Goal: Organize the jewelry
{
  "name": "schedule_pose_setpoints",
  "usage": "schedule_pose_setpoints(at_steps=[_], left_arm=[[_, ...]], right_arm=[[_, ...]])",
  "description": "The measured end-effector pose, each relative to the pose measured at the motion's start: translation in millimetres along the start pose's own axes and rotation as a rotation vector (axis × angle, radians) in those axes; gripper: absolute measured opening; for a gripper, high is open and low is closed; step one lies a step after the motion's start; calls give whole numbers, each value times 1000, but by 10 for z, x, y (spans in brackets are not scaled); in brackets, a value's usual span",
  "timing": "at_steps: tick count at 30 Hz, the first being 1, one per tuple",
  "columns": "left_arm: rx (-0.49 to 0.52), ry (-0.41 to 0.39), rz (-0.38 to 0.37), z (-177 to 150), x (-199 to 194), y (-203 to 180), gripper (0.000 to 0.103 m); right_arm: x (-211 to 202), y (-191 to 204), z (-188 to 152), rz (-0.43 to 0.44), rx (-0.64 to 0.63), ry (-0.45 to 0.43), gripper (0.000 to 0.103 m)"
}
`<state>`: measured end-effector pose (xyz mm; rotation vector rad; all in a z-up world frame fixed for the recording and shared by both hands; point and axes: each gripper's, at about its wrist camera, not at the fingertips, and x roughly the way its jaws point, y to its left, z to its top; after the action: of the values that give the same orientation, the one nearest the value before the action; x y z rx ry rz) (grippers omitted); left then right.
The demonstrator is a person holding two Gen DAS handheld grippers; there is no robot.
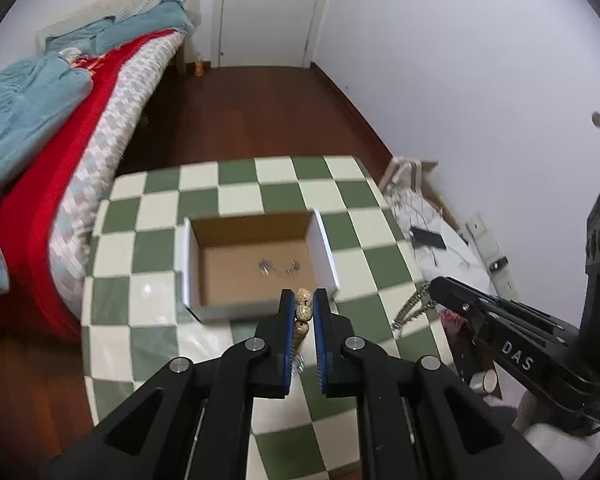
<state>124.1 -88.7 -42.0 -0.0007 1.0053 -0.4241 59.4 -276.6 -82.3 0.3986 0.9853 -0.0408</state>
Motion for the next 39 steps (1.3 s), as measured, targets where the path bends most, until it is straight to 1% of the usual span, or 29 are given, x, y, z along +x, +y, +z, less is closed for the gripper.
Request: schedule_pose_setpoints(at_steps=[6,10,12,18,22,26,30,33,34,36,37,38,39], left_arm=[[-29,-14,21,307,-4,223,6],[-63,2,33,495,123,422,6],[-77,11,41,540,202,508,6],[-125,82,40,609,579,765,6],[-143,137,29,631,851,855,6],[-168,195,21,650,1132,948,6],[-199,251,-7,645,1353,1035,7],[-209,288,10,645,1449,1069,7],[-215,292,15,643,1463,1083,10],[-216,296,47,650,1471,1105,12],[-218,289,58,651,1456,1117,20],[-213,280,76,654,1434,1116,36],[-206,266,96,656,1403,1115,48]], right_arm=[[-101,291,345,18,-48,-38,7],[-61,504,552,37,-78,-40,7],[3,603,645,45,-90,-33,7],[417,827,814,60,-103,39,7],[724,890,843,47,-113,82,7],[1062,885,943,21,-112,125,7],[1360,854,1071,-16,-117,159,7],[1605,826,1159,-42,-125,205,7],[1671,803,1184,-48,-118,219,7],[1767,759,1231,-57,-102,248,8],[1805,727,1255,-56,-88,264,8],[1825,699,1274,-58,-81,273,9],[1820,686,1285,-64,-81,270,15]])
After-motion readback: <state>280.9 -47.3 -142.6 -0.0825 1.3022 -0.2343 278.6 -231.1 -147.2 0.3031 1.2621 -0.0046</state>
